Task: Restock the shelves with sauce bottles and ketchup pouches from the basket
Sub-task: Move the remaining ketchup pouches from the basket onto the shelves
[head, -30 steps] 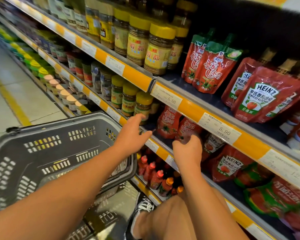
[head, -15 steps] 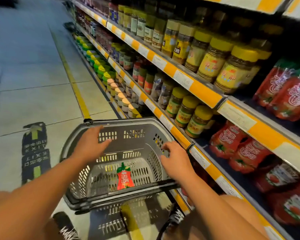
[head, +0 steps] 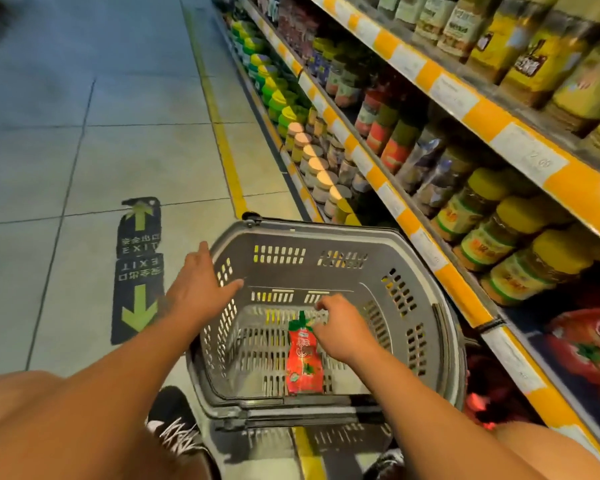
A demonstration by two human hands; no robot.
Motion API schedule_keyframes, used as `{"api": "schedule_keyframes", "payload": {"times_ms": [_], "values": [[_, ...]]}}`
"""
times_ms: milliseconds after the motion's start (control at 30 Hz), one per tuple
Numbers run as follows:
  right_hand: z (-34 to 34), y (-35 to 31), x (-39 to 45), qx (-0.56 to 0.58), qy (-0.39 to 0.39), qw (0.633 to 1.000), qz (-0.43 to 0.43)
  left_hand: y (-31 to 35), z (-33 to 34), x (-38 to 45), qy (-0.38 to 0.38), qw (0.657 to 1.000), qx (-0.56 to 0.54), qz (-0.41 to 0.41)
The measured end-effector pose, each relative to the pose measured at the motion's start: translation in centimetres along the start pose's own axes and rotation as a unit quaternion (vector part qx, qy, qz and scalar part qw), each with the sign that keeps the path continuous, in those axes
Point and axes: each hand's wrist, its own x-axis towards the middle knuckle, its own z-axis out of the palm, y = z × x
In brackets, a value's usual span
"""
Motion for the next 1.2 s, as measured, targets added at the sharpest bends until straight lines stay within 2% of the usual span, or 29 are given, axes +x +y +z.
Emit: {"api": "schedule_keyframes", "payload": {"times_ms": [167,367,500,700,867,1200], "values": [[3.4,1.8,4.8,0.006,-0.032,0.998,0.054,0.1,-0.1,0.1,-0.008,1.000,-0.006,-0.001],[8.2,5.0,8.8,-0.008,-0.146,0.981,0.126,-0.2,0.1,-0.1,0.013,1.000,-0.021,0.005],[10.4,7.0,11.0,-0.001,-0.208,0.967,0.144,-0.2,0.2,-0.5,0.017,1.000,-0.007,0.003],[12.5,8.6,14.2,-0.051,-0.229,0.958,0.165,-0.2,0.1,-0.6,0.024,1.000,0.001,0.006],[15.4,9.4,14.8,-0.002,-0.228,0.941,0.249,0.0,-0.1,-0.6,0.020,1.000,-0.004,0.000],[16.7,8.7,16.0,0.019,-0.209,0.932,0.295,-0.2,0.1,-0.5,0.021,1.000,0.004,0.002]]}}
